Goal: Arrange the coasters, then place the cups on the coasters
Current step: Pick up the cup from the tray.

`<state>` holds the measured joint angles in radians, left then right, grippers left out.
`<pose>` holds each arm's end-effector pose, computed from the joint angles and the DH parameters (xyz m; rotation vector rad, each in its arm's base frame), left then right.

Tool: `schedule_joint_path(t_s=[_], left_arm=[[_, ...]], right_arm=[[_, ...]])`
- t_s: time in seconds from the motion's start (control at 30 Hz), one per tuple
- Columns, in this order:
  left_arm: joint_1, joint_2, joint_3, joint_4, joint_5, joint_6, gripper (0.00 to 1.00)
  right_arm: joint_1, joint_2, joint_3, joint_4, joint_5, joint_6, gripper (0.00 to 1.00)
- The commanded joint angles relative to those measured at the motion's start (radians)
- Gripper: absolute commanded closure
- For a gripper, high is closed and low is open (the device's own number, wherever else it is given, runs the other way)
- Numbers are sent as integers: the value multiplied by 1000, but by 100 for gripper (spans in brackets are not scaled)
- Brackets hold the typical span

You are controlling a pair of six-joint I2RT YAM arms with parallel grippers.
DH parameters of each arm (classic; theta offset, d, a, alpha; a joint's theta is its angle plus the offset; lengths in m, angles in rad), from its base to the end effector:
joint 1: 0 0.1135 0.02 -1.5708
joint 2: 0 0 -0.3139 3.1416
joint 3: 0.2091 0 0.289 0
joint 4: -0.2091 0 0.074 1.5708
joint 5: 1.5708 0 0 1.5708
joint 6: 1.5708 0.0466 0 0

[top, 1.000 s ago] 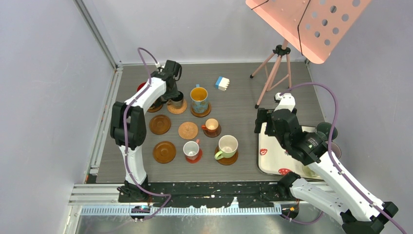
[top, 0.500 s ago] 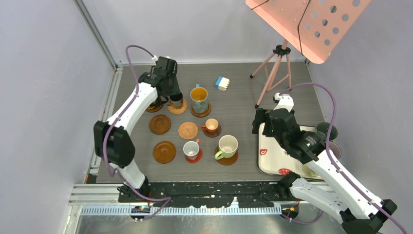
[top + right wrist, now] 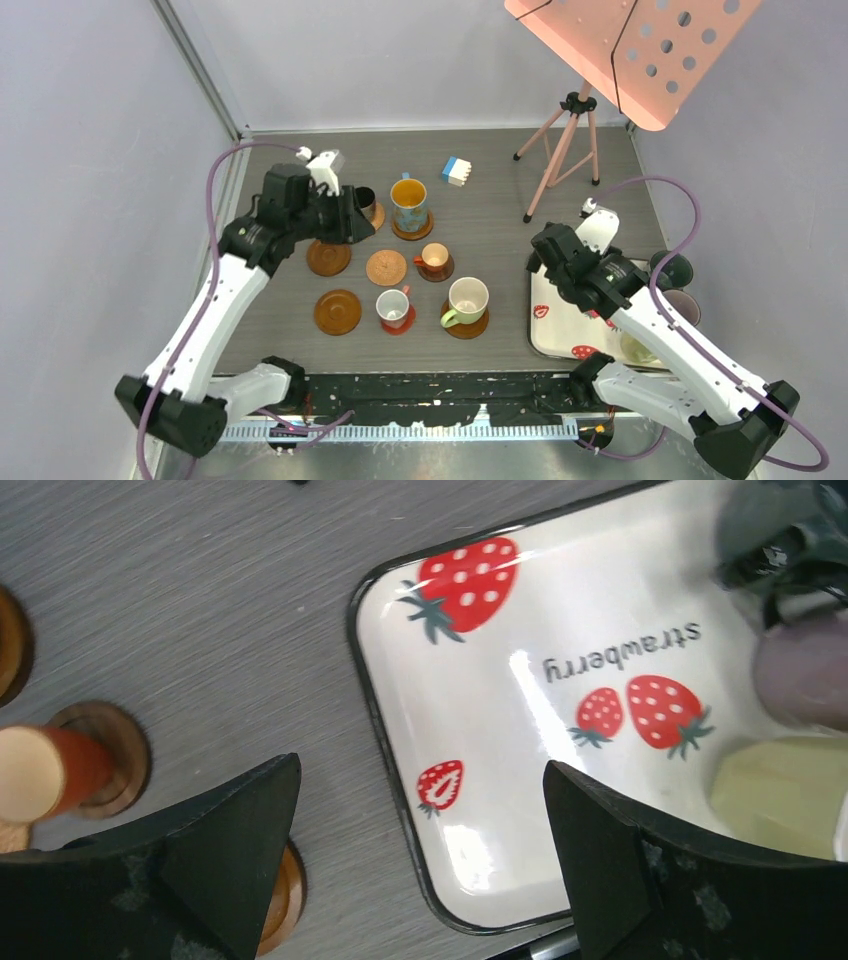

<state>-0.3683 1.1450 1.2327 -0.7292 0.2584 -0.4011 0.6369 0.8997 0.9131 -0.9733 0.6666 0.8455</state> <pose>0.2402 -0.1055 0.4127 0.1109 2.2781 -0.7022 0.1539 0.0780 0.3325 0.4804 2.2207 -0.0960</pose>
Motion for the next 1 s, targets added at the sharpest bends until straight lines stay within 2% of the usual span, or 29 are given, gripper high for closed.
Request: schedule_joint_path(t_s=[0.0, 0.1, 0.27, 0.37, 0.63, 0.97], left_arm=[[-3, -146, -80, -34, 166, 96, 56], [-3, -228, -140, -63, 167, 140, 53], [-3, -369, -284, 9, 139, 139, 43], [-3, -419, -294, 12, 119, 138, 40], [-3, -438, -292, 2, 66, 136, 36], [-3, -429, -296, 0, 44, 137, 35]], right_arm=[[-29, 28, 75, -179, 185, 211, 0], [-72, 40, 83, -287, 229, 289, 0], [-255, 31, 66, -376, 236, 336, 0], [-325, 9, 57, -423, 262, 363, 0], [-481, -18, 30, -432, 293, 374, 6], [-572, -13, -59, -357, 251, 328, 10]])
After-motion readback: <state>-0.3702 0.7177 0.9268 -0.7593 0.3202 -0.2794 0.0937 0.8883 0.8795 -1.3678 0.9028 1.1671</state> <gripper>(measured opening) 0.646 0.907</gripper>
